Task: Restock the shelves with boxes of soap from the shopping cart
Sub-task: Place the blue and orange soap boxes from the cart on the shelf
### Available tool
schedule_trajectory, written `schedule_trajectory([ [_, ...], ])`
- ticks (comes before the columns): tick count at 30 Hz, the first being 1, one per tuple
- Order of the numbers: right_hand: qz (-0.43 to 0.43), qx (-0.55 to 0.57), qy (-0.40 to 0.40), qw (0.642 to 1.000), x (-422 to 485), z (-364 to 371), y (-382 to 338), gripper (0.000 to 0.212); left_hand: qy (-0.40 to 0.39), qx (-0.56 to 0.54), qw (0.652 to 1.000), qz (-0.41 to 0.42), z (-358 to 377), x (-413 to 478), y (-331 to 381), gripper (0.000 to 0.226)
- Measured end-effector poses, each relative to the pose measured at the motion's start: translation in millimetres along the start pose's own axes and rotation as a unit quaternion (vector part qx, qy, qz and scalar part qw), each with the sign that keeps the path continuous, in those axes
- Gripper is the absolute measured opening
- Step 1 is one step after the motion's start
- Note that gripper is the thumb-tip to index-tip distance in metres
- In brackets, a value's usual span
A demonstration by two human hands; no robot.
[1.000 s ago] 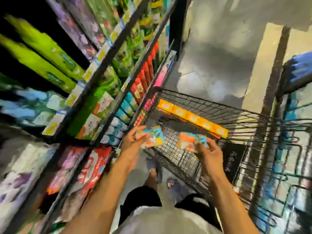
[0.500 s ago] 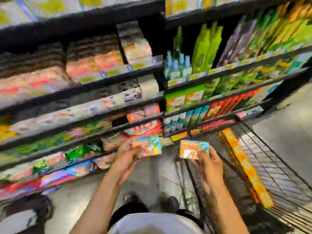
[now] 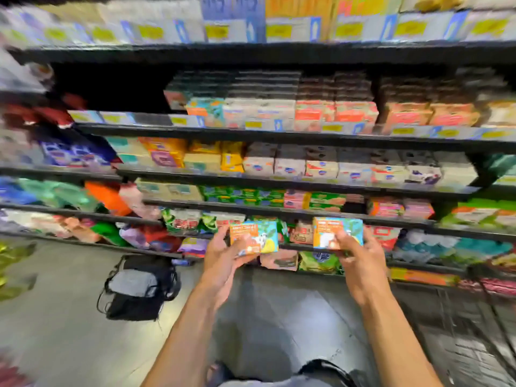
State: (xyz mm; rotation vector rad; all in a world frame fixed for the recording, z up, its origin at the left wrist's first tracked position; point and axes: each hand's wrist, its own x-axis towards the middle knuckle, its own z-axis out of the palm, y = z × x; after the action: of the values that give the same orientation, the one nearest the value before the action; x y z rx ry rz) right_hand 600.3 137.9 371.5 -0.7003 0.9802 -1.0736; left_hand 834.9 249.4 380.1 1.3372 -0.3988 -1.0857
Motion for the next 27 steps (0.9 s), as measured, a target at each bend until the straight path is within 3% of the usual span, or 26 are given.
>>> schedule_trajectory([
  [6, -0.025, -0.003, -0.013, 1.000, -34, 136, 46, 0.064, 0.006, -0.012, 1.000, -0.002, -126, 20, 62, 0.047],
  [8, -0.031, -0.012, -0.023, 0.999, -41, 165, 58, 0.053, 0.005, -0.027, 1.000, 0.002, -153, 27, 78, 0.040],
  [11, -0.022, -0.009, -0.040, 0.999, -46, 198, 72, 0.034, 0.003, -0.055, 0.998, 0.015, -182, 38, 98, 0.050],
  [18, -0.029, -0.043, -0.027, 0.998, -31, 255, 80, 0.032, -0.026, -0.031, 0.999, 0.021, -215, 87, 133, 0.040],
  [24, -0.058, -0.073, -0.040, 0.995, 15, 291, 81, 0.047, -0.050, 0.044, 0.993, 0.100, -212, 146, 192, 0.040],
  [27, -0.067, -0.075, -0.062, 0.993, 40, 306, 76, 0.045, -0.063, 0.101, 0.984, 0.129, -205, 181, 226, 0.040],
])
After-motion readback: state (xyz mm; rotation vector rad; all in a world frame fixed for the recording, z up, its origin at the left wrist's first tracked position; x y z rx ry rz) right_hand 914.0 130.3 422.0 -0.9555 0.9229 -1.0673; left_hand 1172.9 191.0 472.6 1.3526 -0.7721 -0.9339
